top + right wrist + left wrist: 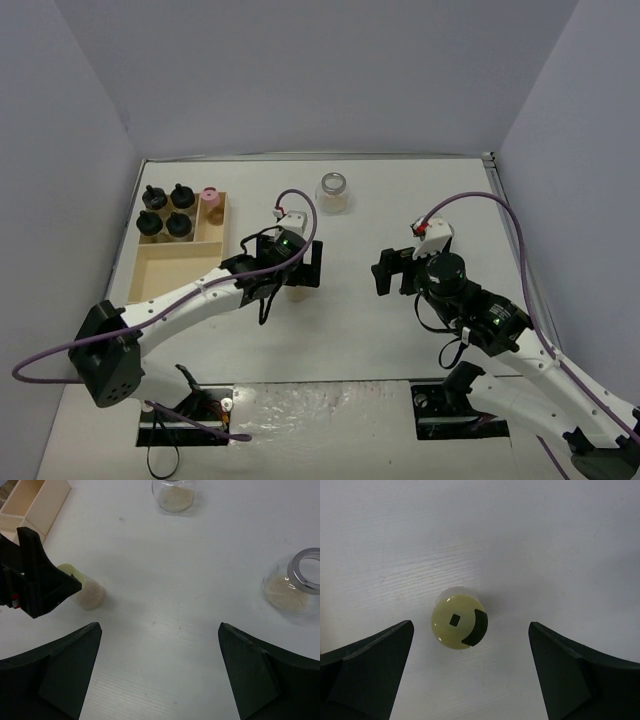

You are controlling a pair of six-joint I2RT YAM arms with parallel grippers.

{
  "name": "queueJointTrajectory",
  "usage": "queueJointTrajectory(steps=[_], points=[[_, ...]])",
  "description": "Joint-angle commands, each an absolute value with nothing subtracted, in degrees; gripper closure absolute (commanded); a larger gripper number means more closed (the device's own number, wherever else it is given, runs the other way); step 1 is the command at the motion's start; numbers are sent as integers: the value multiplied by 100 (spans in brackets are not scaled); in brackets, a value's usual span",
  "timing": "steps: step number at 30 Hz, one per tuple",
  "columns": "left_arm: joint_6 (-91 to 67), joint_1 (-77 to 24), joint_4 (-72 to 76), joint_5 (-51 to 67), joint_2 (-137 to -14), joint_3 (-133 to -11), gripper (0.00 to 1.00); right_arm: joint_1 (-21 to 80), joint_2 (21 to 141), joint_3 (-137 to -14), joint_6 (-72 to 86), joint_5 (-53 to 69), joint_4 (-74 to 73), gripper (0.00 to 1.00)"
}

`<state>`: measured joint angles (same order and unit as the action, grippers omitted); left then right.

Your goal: Organize the condiment bottles

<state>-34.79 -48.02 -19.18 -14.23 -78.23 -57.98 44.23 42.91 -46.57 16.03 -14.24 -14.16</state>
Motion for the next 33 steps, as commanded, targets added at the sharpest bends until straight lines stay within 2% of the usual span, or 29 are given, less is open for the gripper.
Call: queueJointTrajectory(steps=[1,4,12,19,24,27,30,33], points=[[-3629,-4905,-1782,-1999,-8192,-6268,3,4368,4185,-4581,1819,-1544,-1236,0],[-3707,-4956,-1810,-2124,-8330,-6267,3,4368,4141,-4528,1819,-1572,-1239,0],[-3754,-4966,-1900,-2188,-8616,-6364,22,4368,4087,-4499,1819,-1591,-1248,0],[-3830,-4966,-1988,-2164,-8684,-6387,48,4362,4048,-4434,1837,-1608,-1248,0],[-3777,-4948,-2310,-2269,-8468,-6554,78,4359,4024,-4415,1828,-1597,-1247,0],[-3587,-4842,-2686,-2432,-8207,-6854,91,4359,4010,-4442,1828,-1576,-1239,0],[-3245,-4525,-3126,-2519,-7913,-7185,94,4359,4003,-4467,1830,-1546,-1248,0],[-2856,-3717,-3313,-2360,-7674,-7504,94,4359,3962,-4481,1844,-1499,-1248,0]])
